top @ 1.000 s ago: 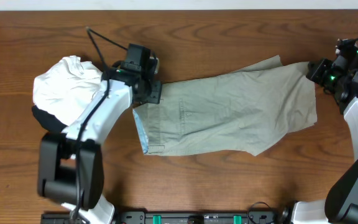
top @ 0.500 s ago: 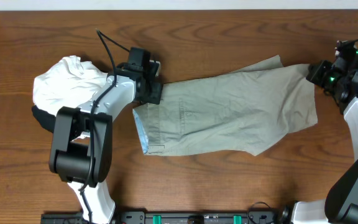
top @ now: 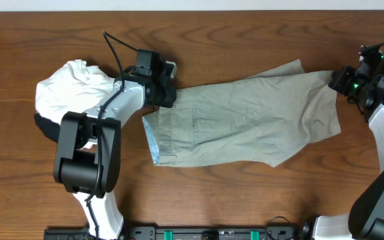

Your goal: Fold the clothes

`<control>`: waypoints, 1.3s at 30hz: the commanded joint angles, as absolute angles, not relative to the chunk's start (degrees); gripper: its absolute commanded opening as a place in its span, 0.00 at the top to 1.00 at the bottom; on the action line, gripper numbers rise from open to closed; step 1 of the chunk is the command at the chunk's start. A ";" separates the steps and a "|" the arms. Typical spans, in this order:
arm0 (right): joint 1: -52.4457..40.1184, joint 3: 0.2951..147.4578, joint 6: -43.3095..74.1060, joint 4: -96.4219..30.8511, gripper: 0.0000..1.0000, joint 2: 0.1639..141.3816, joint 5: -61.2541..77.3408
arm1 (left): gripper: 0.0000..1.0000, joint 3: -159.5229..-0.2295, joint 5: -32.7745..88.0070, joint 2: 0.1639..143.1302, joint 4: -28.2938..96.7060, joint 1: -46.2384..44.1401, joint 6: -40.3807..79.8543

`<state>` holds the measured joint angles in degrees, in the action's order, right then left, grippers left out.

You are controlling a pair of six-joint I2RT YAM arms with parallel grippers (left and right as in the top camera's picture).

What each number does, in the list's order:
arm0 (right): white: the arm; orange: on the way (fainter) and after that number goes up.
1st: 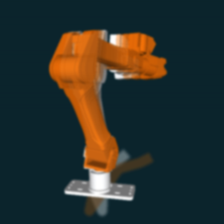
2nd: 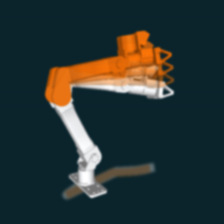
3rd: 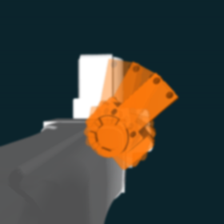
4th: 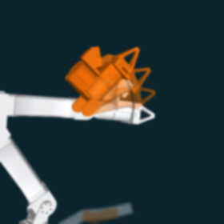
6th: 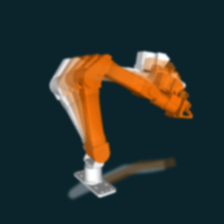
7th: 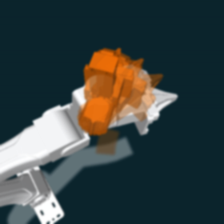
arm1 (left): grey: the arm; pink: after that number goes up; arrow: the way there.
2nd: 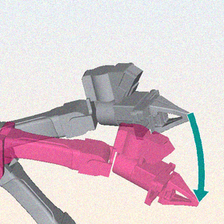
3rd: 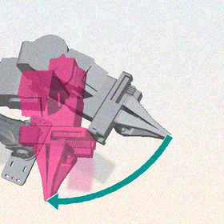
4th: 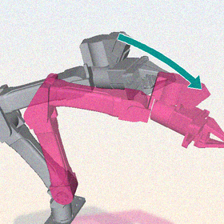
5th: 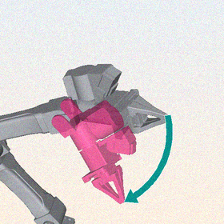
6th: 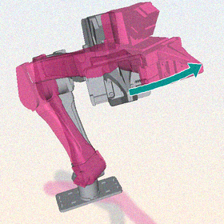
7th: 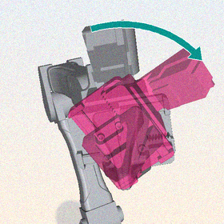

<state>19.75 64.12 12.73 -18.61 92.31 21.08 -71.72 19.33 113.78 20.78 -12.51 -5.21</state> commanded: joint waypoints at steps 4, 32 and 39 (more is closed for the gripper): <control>19.57 65.23 11.68 -18.92 0.99 92.53 20.78 | 0.93 -71.53 21.56 115.31 21.54 -11.99 -5.78; 19.88 65.25 12.43 -15.66 0.99 92.53 21.21 | 0.94 -72.62 15.14 84.12 57.19 -12.21 14.96; 19.86 65.25 12.43 -15.68 0.99 92.53 21.21 | 0.94 -68.38 6.83 88.47 54.15 -12.19 18.31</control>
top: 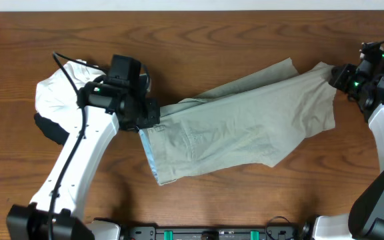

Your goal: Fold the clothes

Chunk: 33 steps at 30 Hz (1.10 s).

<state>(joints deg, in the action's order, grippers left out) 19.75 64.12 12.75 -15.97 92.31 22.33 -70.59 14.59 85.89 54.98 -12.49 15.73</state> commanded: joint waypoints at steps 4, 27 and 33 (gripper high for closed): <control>19.86 65.25 12.40 -15.70 0.99 92.53 21.21 | 0.94 -67.92 3.25 92.07 51.88 -12.19 17.98; 19.86 65.25 12.38 -15.99 0.31 92.53 21.21 | 0.93 -67.92 -5.65 107.28 47.18 -12.14 17.89; 19.77 65.23 12.36 -19.62 0.46 92.55 24.08 | 0.93 -67.92 -5.63 107.28 47.90 -12.14 17.91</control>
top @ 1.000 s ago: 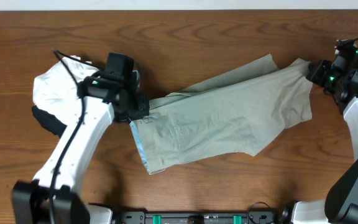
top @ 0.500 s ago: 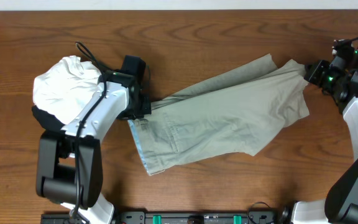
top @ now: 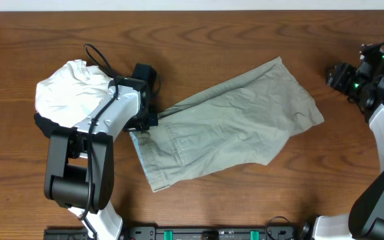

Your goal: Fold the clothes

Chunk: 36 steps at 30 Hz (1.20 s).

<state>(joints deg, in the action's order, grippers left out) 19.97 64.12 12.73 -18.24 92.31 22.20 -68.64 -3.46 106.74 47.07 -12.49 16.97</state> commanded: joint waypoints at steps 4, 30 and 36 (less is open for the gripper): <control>19.14 65.23 12.36 -21.91 0.51 92.60 24.25 | 0.83 -67.94 -5.65 107.26 48.80 -12.14 17.89; 10.39 64.36 8.86 -30.74 0.85 93.01 30.96 | 0.90 -72.12 1.08 98.48 54.26 -13.63 17.85; 2.42 63.16 8.71 -33.21 0.87 97.34 25.39 | 0.90 -69.23 1.58 98.50 53.65 -18.63 17.91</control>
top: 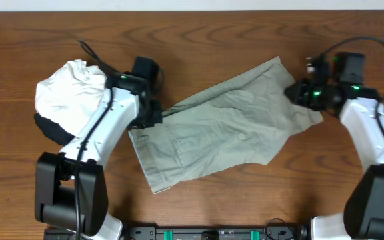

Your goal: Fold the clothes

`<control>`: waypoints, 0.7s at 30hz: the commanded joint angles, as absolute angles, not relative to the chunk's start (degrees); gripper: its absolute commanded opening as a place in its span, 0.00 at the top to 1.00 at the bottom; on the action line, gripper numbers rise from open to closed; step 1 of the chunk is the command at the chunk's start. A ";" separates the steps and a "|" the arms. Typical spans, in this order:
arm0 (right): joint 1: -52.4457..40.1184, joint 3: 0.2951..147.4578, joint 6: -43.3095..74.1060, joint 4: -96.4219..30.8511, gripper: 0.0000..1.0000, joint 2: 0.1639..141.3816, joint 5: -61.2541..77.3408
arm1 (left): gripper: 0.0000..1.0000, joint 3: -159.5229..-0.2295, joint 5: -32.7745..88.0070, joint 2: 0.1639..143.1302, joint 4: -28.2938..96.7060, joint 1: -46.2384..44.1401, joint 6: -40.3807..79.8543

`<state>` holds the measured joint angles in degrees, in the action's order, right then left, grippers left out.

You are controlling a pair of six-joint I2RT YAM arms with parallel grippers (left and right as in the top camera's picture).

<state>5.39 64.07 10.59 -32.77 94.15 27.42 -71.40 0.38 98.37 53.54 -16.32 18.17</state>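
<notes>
Olive-green shorts [219, 127] lie spread diagonally on the table, waistband at lower left and leg ends at upper right. My left gripper [153, 115] sits at the waistband's upper corner, shut on bunched cloth there. My right gripper [296, 93] rests at the right leg's hem. Its fingers are dark against the cloth, and whether they pinch it does not show.
A crumpled white garment [69, 90] lies at the left over a dark one [45, 128], right behind the left arm. The wooden table [245, 200] extends in front of the shorts. The arm bases stand at the front edge.
My right gripper has come in from the far right edge to the shorts' right leg hem. The left gripper and the shorts are almost where they were.
At first the shorts lay nearly level, left gripper on the waistband corner and right gripper at the leg end. Then they sat further left and tilted. Later the right gripper stood apart from them at the edge. Now it is back at the hem.
</notes>
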 commanded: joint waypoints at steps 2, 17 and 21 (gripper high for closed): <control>0.49 63.09 8.71 -32.93 0.84 100.27 24.08 | 0.90 -67.07 2.48 98.50 52.36 -20.75 18.04; 4.47 63.11 20.47 -25.10 0.99 113.99 6.13 | 0.83 -52.93 0.23 98.50 41.32 -24.56 17.76; 9.15 63.11 24.27 -27.68 0.99 113.99 4.29 | 0.76 -52.95 -2.90 98.50 37.08 -24.53 12.78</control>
